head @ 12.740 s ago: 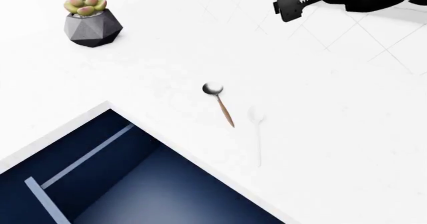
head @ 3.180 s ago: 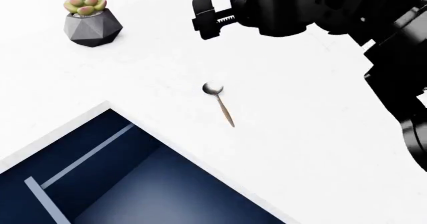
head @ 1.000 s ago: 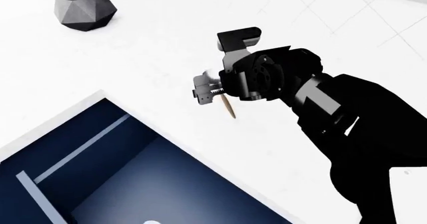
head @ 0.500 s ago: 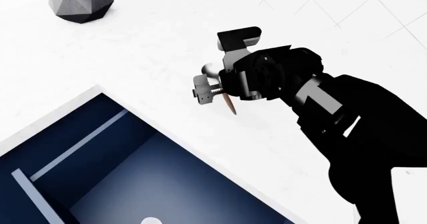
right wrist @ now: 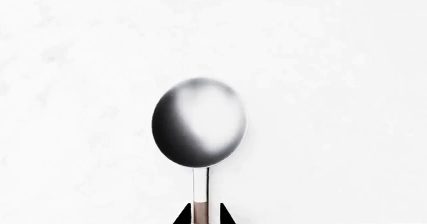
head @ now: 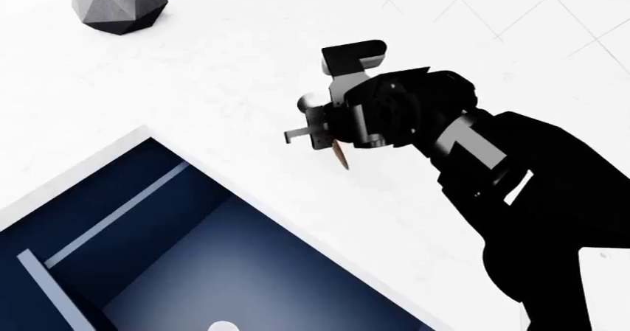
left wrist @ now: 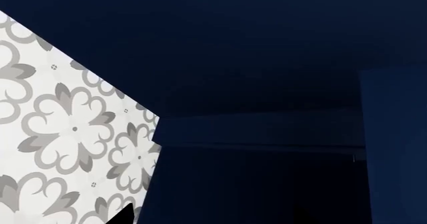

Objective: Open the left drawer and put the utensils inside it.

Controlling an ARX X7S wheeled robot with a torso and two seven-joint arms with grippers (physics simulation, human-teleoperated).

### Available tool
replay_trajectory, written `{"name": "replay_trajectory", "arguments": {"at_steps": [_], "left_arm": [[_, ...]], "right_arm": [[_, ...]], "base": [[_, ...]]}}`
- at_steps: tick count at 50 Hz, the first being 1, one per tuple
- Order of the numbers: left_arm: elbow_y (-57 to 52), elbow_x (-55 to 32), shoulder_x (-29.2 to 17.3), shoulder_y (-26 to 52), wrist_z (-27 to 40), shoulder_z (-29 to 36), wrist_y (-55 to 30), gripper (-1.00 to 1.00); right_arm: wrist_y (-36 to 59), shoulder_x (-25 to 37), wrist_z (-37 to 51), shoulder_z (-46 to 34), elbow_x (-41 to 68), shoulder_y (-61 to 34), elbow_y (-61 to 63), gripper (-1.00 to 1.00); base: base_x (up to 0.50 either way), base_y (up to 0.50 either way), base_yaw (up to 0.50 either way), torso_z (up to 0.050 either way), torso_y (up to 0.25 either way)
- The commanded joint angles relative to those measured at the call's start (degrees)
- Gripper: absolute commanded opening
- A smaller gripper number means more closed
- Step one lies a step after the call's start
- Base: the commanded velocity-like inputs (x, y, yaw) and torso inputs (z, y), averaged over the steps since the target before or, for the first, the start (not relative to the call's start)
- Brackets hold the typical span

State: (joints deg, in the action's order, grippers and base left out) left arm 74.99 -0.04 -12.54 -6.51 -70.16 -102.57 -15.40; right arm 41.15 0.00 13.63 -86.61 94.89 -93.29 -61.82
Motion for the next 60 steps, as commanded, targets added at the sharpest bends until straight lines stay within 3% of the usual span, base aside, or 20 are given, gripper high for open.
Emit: {"name": "replay_trajectory", "arguments": {"at_steps": [1,25,34,50,60], "left_arm": [[0.00,0.00,-0.01,0.02,-0.08,0.10,-0.16,1.00],[0.00,0.04,0.16,0.19,0.07,0.50,-0.37,1.00],[0.00,0.04,0.16,0.20,0.28,0.64,-0.47,1.00],[0.00,-0.02,0.03,0.15,0.00,0.60,-0.71,1.00],[0.00,-0.12,-0.01,0.00,-0.04,0.39,-0.73,1.00]], "right_arm": [[0.70,0.01,2.54,-4.36,2.81,1.77,-1.28,-1.00],[-1.56,0.01,3.76,-4.36,0.23,-1.06,0.00,-1.00],[0.79,0.04,5.91,-4.35,-1.39,-6.07,4.89,-1.00],[5.02,13.39,22.35,1.92,6.59,-12.07,39.80,-1.00],[10.82,20.90,34.18,5.92,21.17,-17.25,59.62,-1.00]], "base": [[0.00,0.00,0.00,0.000,-0.010],[0.00,0.00,0.00,0.000,-0.002],[0.00,0.00,0.00,0.000,0.000],[0.00,0.00,0.00,0.000,0.000],[0.00,0.00,0.00,0.000,0.000]]}}
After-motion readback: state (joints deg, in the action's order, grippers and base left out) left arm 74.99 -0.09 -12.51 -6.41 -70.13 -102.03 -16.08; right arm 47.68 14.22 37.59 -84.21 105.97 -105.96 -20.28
